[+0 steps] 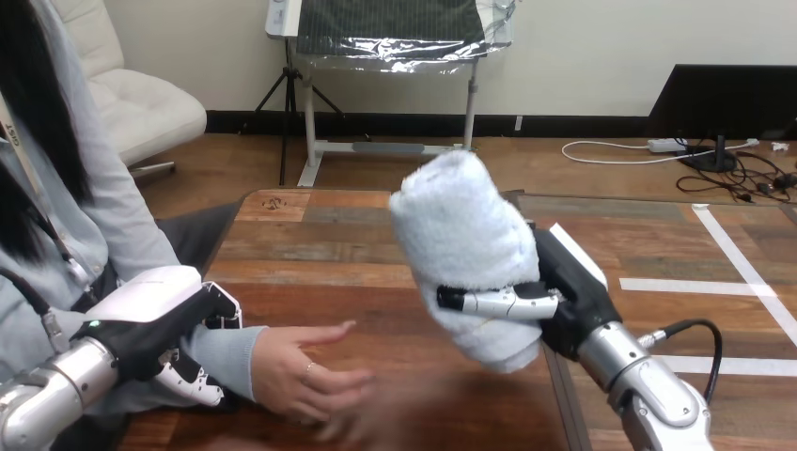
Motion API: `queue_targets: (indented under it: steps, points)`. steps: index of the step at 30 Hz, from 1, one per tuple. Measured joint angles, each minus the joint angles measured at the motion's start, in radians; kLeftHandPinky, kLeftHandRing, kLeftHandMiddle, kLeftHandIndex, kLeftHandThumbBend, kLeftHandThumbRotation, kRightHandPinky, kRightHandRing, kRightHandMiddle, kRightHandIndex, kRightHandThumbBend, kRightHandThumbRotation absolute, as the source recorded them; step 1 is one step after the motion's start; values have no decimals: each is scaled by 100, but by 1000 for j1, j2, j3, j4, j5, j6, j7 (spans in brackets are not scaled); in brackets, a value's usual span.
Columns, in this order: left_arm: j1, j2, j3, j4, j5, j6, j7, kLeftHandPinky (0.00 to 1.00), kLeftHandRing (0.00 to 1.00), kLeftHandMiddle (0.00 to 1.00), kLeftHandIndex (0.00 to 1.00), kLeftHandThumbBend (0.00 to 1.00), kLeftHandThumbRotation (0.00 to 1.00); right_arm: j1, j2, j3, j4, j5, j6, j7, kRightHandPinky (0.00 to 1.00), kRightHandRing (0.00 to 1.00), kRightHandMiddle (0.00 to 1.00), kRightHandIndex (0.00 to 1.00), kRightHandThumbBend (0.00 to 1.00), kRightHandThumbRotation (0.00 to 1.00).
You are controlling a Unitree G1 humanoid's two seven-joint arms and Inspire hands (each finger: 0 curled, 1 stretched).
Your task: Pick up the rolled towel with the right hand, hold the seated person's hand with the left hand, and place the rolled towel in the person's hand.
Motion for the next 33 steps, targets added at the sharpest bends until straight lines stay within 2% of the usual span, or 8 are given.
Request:
queue_targets:
  steps: [12, 22, 33]
  points:
    - [0, 2, 5, -42, -36, 9, -28, 23, 28, 35, 35, 78, 0, -17, 2, 20, 76, -48, -24, -39, 31, 36, 46, 45, 75, 0]
    - [0, 2, 11, -86, -56, 9, -29, 23, 28, 35, 36, 78, 0, -36, 7, 37, 150, -101, -48, -86, 30, 35, 44, 45, 77, 0]
    - [-1, 0, 31, -150, -81, 19, -52, 22, 27, 35, 36, 78, 0, -58, 14, 61, 240, -166, -81, -146, 28, 33, 42, 45, 78, 0]
